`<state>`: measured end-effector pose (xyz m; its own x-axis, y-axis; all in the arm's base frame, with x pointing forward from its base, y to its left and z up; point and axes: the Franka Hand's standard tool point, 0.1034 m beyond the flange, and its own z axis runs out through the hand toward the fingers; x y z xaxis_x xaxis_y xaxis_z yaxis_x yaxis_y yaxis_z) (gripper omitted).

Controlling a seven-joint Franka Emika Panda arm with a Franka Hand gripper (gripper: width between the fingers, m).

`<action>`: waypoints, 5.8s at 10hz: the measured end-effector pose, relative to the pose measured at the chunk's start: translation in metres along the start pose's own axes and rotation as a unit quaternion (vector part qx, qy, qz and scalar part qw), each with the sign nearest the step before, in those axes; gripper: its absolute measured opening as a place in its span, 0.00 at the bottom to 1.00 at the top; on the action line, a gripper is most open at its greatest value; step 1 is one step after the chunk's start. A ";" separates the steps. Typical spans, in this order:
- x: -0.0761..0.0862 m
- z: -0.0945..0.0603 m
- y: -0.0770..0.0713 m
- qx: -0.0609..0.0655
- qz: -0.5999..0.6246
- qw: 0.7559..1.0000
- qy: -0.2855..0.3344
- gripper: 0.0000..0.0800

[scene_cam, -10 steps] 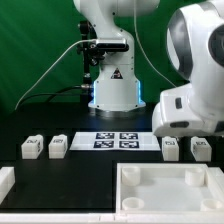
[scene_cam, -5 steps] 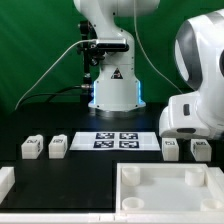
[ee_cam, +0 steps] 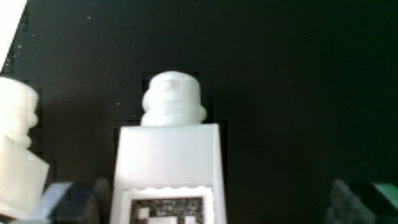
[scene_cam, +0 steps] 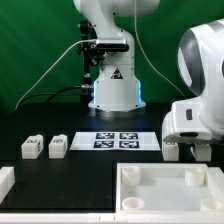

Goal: Assemble one leg

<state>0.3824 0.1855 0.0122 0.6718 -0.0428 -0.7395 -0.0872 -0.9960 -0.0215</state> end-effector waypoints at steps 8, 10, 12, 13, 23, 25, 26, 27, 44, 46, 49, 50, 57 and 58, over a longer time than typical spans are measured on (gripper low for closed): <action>0.000 0.000 0.000 0.000 0.000 1.000 0.000 0.36; 0.000 0.000 0.000 0.000 0.000 1.000 0.000 0.36; 0.001 -0.007 0.003 -0.002 -0.010 1.000 0.005 0.36; 0.001 -0.033 0.010 -0.004 -0.023 0.999 0.027 0.36; 0.024 -0.183 0.036 0.010 -0.101 0.882 0.460 0.36; 0.037 -0.217 0.028 0.022 -0.110 0.827 0.551 0.36; 0.036 -0.210 0.029 0.026 -0.110 0.810 0.575 0.36; 0.034 -0.212 0.029 0.037 -0.107 0.776 0.620 0.36; 0.113 -0.221 0.052 -0.001 -0.127 0.749 0.650 0.36; 0.114 -0.220 0.050 -0.001 -0.129 0.747 0.652 0.36; 0.118 -0.209 0.047 0.000 -0.130 0.755 0.643 0.36; 0.119 -0.206 0.048 0.001 -0.126 0.756 0.643 0.36; 0.119 -0.194 0.048 0.008 -0.089 0.768 0.634 0.51; 0.119 -0.193 0.048 0.008 -0.089 0.769 0.633 0.51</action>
Offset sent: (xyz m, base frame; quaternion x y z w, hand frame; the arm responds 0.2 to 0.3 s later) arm 0.0000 0.0000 0.0000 0.0000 0.0000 0.0000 1.0000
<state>0.6001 0.1176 0.0535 0.8504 0.0417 0.5244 0.0871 -0.9943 -0.0621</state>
